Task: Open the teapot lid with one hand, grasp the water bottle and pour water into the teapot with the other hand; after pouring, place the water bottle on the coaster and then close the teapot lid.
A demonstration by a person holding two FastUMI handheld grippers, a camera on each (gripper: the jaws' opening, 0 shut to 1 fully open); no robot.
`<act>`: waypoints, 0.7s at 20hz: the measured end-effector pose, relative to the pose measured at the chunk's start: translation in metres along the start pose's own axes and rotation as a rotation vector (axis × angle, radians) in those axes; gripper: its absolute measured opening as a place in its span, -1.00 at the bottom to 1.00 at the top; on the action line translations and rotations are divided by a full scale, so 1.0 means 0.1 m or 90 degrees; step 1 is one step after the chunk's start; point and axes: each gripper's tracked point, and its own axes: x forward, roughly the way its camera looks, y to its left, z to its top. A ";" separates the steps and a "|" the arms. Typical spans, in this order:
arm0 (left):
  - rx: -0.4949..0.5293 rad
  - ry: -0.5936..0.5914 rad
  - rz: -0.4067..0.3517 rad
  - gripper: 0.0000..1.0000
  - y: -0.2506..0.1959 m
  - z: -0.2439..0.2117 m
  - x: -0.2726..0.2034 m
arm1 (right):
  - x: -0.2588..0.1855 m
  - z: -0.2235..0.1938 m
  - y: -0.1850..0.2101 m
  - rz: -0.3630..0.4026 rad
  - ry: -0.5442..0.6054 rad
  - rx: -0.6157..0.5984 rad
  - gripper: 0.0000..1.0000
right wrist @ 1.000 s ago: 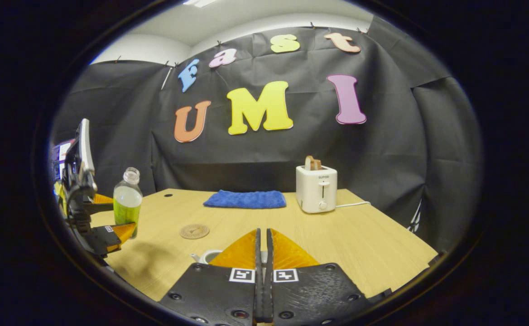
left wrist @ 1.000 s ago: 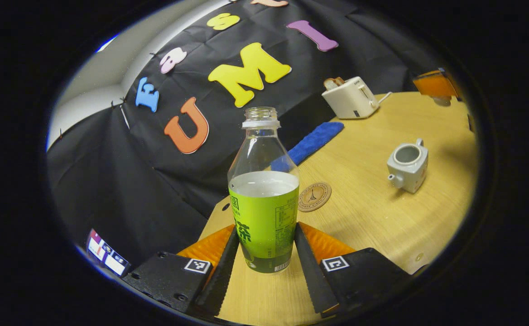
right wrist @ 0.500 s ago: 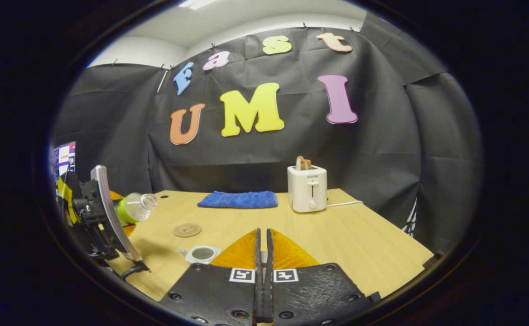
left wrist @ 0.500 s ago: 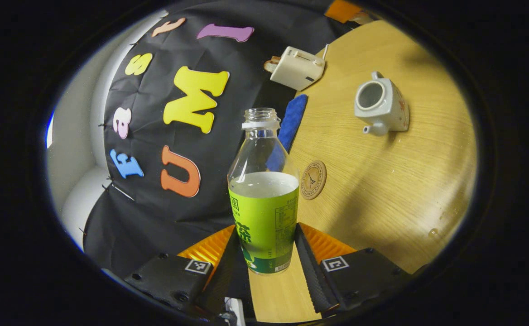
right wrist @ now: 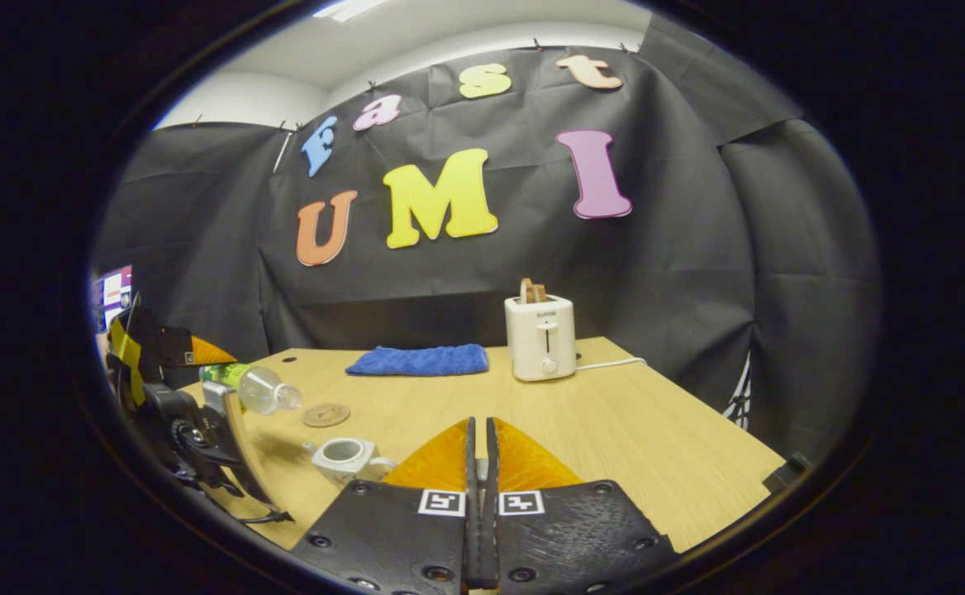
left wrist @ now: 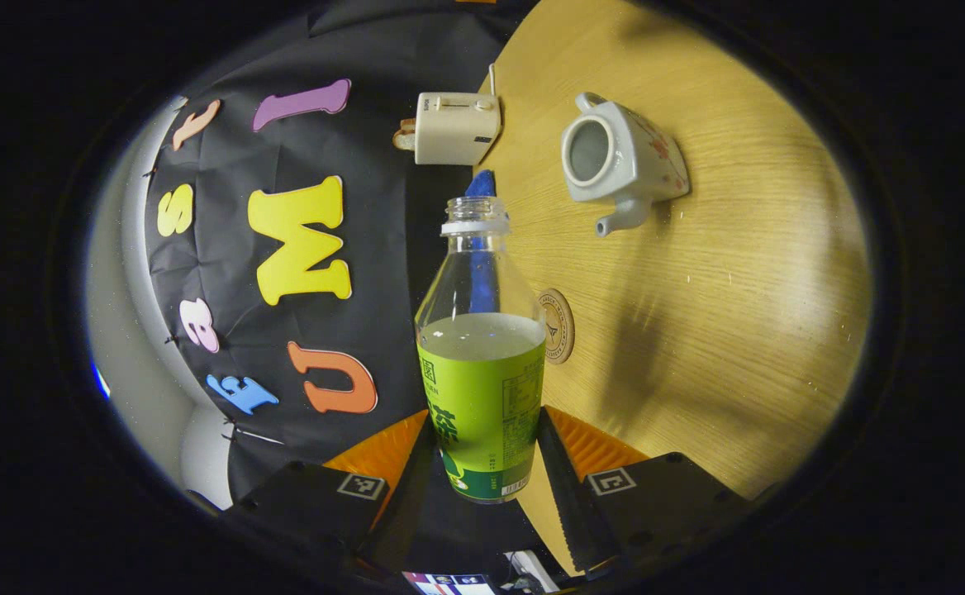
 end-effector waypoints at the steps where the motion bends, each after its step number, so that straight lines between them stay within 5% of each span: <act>1: 0.017 0.001 0.003 0.47 0.02 0.03 0.00 | -0.01 0.00 -0.03 -0.002 0.000 0.001 -1.00; 14: 0.193 -0.002 0.019 0.47 0.14 0.32 -0.05 | -0.04 -0.04 -0.17 -0.010 0.000 0.013 -0.99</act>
